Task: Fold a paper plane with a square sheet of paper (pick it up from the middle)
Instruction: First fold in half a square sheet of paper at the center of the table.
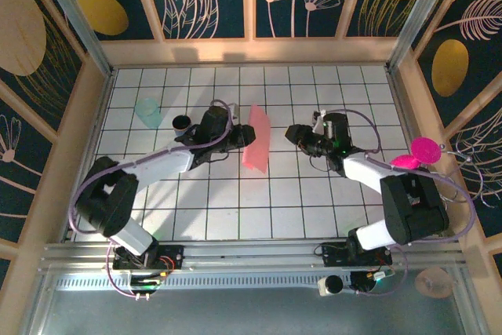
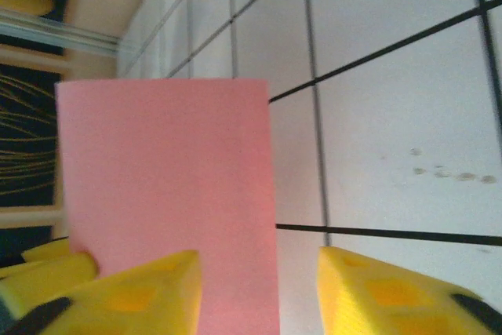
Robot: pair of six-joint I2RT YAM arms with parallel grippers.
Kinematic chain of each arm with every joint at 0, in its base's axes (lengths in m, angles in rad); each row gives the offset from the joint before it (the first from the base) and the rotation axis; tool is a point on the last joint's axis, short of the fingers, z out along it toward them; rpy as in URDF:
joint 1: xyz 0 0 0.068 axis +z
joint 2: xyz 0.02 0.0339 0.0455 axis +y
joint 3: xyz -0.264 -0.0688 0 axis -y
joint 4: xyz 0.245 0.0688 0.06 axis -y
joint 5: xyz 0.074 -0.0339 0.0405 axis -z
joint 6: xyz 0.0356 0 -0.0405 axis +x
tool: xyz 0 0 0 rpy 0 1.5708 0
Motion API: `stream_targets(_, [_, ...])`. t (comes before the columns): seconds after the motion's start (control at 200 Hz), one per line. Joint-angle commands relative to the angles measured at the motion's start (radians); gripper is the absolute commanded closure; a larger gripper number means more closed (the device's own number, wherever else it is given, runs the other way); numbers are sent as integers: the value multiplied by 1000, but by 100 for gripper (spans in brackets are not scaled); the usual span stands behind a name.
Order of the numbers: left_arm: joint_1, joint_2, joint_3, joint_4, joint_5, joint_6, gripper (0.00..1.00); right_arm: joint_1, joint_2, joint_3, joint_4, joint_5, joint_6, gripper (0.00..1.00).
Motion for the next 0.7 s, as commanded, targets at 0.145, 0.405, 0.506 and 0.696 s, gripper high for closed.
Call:
stream_targets(0.145, [77,-80,-91,334,293,-211,69,-9,-39,-60,420,-240,149,25])
stream_targets(0.405, [106,-59,-151,626,432,-416,71,-1,18,-41,510,-318,205,16])
stream_targets(0.506, [105,-48,-155,646,436,-435,71,15,57,-16,504,-343,203,16])
stream_targets(0.696, [109,-41,-158,601,418,-414,72,35,112,6,604,-386,259,15])
